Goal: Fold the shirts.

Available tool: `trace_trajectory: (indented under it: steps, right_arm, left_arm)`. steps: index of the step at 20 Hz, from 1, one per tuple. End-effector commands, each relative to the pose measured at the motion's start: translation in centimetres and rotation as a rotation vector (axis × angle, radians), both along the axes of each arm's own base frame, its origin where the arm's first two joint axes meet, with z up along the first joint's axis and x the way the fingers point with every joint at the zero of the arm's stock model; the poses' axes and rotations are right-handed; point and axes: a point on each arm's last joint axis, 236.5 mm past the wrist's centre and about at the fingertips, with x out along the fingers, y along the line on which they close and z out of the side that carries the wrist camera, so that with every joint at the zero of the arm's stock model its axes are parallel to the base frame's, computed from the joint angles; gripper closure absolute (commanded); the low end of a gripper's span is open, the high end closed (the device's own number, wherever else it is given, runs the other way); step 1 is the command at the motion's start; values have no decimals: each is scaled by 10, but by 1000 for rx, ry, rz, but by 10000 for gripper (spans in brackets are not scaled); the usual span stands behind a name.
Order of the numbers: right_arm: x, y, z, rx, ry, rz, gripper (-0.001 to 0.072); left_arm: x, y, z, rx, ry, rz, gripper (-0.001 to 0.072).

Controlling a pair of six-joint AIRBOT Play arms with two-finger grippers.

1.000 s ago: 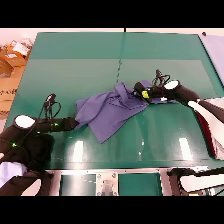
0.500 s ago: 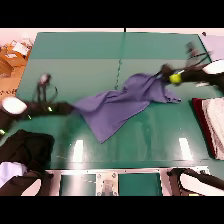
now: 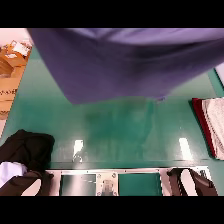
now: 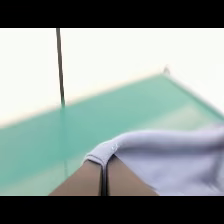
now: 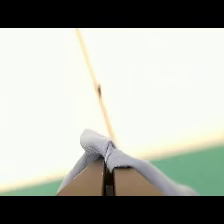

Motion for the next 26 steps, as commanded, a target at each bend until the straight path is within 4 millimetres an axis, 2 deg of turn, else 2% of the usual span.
trace_trajectory:
  steps: [1, 2, 3, 5, 7, 9, 11, 13, 16, 18, 20, 22, 23, 24, 25, 26]
  right_arm:
    - [-55, 15, 56, -25, -185, -75, 695]
    - [-53, 13, 57, -9, -191, -74, 695]
    - [-46, 9, 53, -1, -170, -72, 695]
    - [-22, -1, 30, 38, -83, -49, 695]
    - [12, -15, -6, 116, 18, -12, 695]
    - [51, -24, -54, 181, 120, 65, 695]
    - [93, -38, -116, 251, 224, 120, 695]
    - [136, -49, -189, 295, 342, 138, 695]
    - [199, -36, -309, 335, 532, 177, 695]
    - [234, -20, -384, 328, 661, 204, 694]
    - [256, -8, -450, 345, 778, 215, 695]
    - [267, -3, -502, 374, 876, 220, 694]
    - [269, -3, -520, 386, 910, 218, 693]
    - [269, -6, -530, 394, 928, 211, 608]
    - [268, -13, -533, 395, 934, 203, 390]
    - [265, -22, -529, 389, 943, 207, 259]
  left_arm:
    - [-74, 7, 69, -15, -202, 7, 688]
    - [-79, 8, 69, -9, -206, 12, 688]
    - [-76, 10, 65, -1, -193, 21, 688]
    - [-58, 13, 49, 13, -145, 44, 688]
    - [-18, 17, 13, 26, -39, 73, 688]
    - [33, 20, -40, 30, 110, 105, 688]
    - [89, 19, -98, 28, 250, 119, 688]
    - [144, 16, -163, 21, 385, 127, 687]
    - [215, 3, -273, 6, 603, 105, 688]
    - [250, -8, -336, -32, 699, 83, 688]
    - [274, -13, -387, -80, 778, 92, 687]
    - [283, -19, -426, -115, 849, 91, 687]
    - [284, -21, -442, -126, 886, 87, 685]
    - [282, -23, -455, -123, 917, 81, 663]
    - [277, -25, -462, -115, 947, 67, 352]
    - [272, -23, -463, -108, 969, 56, 40]
